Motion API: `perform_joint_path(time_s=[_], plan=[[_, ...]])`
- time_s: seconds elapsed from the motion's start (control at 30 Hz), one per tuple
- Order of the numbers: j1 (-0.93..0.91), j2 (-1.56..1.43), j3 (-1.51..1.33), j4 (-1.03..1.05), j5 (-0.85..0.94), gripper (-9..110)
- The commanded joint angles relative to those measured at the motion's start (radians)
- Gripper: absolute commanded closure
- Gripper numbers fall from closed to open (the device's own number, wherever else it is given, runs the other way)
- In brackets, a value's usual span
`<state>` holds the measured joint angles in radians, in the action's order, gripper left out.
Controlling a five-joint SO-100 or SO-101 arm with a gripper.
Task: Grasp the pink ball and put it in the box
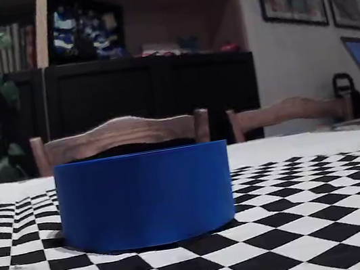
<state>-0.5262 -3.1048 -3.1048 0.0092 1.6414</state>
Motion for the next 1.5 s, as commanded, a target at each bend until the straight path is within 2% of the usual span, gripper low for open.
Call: perform_joint_path(time_s=[0.0, 0.6, 1.47], plan=[[-0.057, 0.006, -0.008, -0.017, 0.008, 70], [-0.328, 0.005, -0.008, 0.020, 0.008, 70], [-0.525, 0.009, -0.008, 0.025, 0.008, 70]])
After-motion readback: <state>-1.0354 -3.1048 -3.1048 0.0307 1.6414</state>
